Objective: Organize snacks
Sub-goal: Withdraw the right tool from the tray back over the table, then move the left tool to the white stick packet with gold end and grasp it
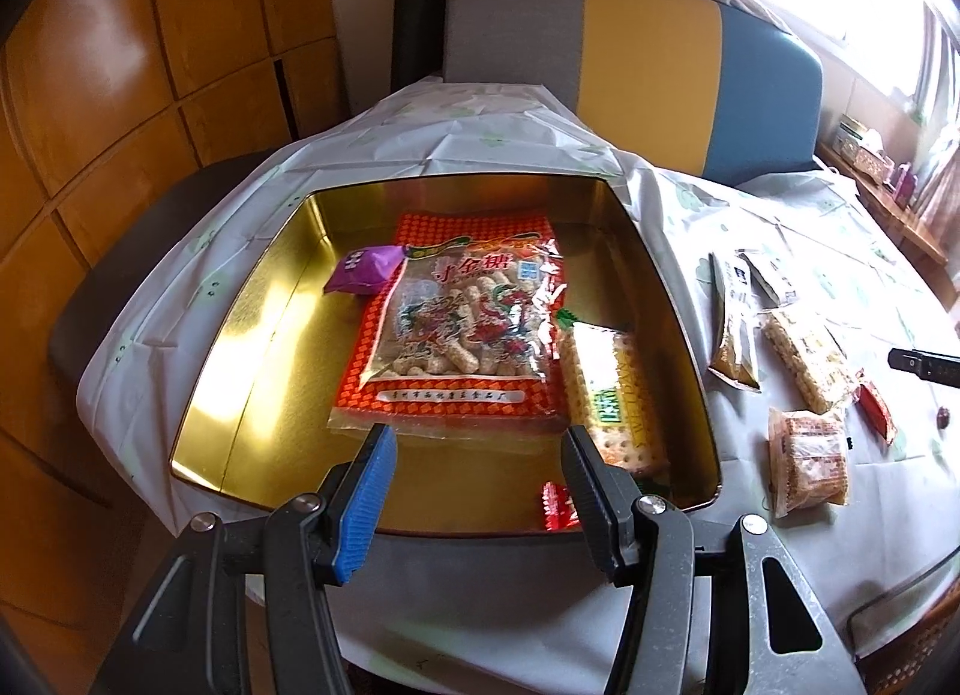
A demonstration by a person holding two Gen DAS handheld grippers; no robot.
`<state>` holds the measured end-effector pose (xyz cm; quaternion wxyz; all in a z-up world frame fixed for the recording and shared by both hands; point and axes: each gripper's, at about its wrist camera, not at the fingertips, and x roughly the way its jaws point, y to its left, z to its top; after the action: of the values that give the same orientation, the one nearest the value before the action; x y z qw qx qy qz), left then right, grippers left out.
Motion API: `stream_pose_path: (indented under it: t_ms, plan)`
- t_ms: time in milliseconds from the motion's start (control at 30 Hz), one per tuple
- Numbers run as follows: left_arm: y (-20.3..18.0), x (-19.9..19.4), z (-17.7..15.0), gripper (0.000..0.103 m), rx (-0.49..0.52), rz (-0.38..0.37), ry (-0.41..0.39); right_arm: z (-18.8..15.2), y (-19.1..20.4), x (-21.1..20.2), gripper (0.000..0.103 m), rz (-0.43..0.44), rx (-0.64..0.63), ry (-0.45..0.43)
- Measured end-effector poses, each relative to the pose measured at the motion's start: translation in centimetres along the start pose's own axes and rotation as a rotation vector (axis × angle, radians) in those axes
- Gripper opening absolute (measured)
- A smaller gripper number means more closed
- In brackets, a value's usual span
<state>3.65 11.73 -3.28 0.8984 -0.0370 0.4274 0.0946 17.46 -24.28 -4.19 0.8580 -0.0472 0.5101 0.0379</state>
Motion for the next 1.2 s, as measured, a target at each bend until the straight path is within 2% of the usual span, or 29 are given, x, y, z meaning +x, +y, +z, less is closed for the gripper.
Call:
stream_pose_path:
  t_ms: [467,667,800,1033,1133,1200]
  plan:
    - [-4.3,0.6,1.6,0.058,0.091,-0.051,0.008,-0.2,0.0,0.7,0.050,-0.029,0.017,0.055]
    - [-6.8,1.3,3.8,0.058,0.119,-0.135,0.028,-0.7,0.3,2.2,0.050,-0.029,0.003,0.131]
    - [-9.1,1.9,5.4,0.058,0.152,-0.136,0.028,-0.9,0.3,2.5,0.050,-0.024,0.007,0.149]
    - [-12.6,3.8,8.0,0.058,0.151,-0.248,0.093,-0.7,0.2,2.5,0.050,-0.013,0.011,0.148]
    - [-13.9,5.0,8.8,0.058,0.151,-0.259,0.119,-0.7,0.1,2.3,0.050,-0.013,0.007,0.141]
    - [-14.9,6.1,9.1,0.054,0.182,-0.236,0.132,-0.7,0.1,2.2,0.050,-0.011,0.008,0.136]
